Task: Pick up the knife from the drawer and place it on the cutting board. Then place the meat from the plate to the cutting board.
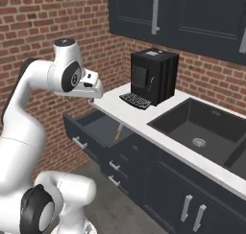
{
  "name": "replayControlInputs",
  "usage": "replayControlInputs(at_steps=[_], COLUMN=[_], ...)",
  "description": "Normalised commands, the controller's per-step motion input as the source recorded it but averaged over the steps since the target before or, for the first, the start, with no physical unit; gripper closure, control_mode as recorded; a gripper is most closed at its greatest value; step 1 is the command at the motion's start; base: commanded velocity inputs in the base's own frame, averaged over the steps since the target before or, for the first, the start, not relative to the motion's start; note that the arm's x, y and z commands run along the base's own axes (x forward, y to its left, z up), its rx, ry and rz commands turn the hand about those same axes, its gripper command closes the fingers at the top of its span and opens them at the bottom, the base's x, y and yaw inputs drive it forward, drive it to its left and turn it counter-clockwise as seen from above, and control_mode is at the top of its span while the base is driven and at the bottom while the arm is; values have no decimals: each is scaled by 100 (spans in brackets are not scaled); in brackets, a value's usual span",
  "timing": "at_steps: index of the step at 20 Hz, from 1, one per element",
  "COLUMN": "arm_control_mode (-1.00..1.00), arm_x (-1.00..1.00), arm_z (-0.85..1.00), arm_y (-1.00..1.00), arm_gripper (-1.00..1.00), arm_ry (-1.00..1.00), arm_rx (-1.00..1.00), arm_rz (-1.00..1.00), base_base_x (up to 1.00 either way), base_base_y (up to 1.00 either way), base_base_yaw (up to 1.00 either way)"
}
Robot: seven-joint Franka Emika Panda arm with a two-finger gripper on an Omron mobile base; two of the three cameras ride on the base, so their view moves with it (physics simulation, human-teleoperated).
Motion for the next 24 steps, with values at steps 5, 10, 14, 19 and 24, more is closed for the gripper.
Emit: replayControlInputs(at_steps=[5,10,14,19,24], arm_control_mode=[100,100,100,-100,-100], arm_x=[0,0,0,3,17], arm_z=[0,0,0,-9,-59], arm_y=[0,0,0,0,0], arm_gripper=[-100,-100,-100,-100,-100], arm_ry=[0,0,0,0,0], arm_rx=[0,0,0,0,1], arm_rz=[0,0,0,0,0], base_base_x=[37,3,0,5,0], base_base_y=[-56,-11,0,0,0], base_base_yaw=[12,3,6,3,0])
